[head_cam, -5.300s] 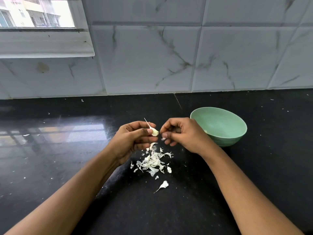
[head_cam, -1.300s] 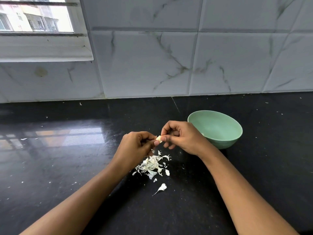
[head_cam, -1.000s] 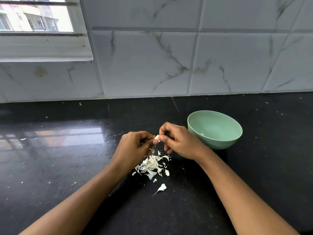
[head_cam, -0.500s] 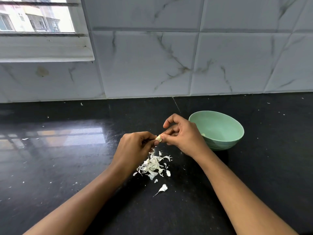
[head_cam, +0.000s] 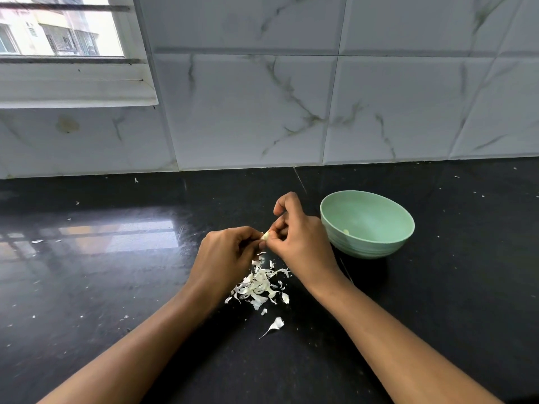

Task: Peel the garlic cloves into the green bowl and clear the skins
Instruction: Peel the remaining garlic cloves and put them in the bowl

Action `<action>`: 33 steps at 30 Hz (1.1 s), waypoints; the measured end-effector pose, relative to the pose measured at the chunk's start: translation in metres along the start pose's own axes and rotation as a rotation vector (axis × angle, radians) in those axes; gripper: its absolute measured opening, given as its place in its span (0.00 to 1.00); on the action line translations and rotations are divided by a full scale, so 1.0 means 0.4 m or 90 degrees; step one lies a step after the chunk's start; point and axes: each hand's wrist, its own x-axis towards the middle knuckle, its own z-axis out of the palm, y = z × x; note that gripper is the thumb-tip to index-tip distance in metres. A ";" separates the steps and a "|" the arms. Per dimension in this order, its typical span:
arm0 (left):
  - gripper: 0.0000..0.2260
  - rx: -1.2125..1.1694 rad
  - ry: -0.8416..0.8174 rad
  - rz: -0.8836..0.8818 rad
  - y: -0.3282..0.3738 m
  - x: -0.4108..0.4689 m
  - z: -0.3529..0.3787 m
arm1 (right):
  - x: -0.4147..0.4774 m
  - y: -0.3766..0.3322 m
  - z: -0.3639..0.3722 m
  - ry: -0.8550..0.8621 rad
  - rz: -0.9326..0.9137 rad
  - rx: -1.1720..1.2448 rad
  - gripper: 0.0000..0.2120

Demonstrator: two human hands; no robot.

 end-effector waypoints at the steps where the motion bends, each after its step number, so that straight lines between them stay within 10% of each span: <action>1: 0.02 -0.003 0.000 0.003 -0.002 0.000 0.000 | 0.000 -0.002 0.000 0.003 0.003 -0.002 0.21; 9: 0.03 -0.071 -0.019 -0.016 -0.015 0.002 0.003 | 0.008 0.006 -0.006 0.008 0.102 0.078 0.18; 21: 0.07 -0.550 -0.114 -0.215 -0.001 0.018 -0.009 | 0.031 0.002 -0.052 -0.175 0.447 0.599 0.11; 33: 0.05 -0.571 -0.097 -0.352 -0.013 0.025 -0.006 | 0.027 0.014 -0.059 -0.253 0.366 0.284 0.05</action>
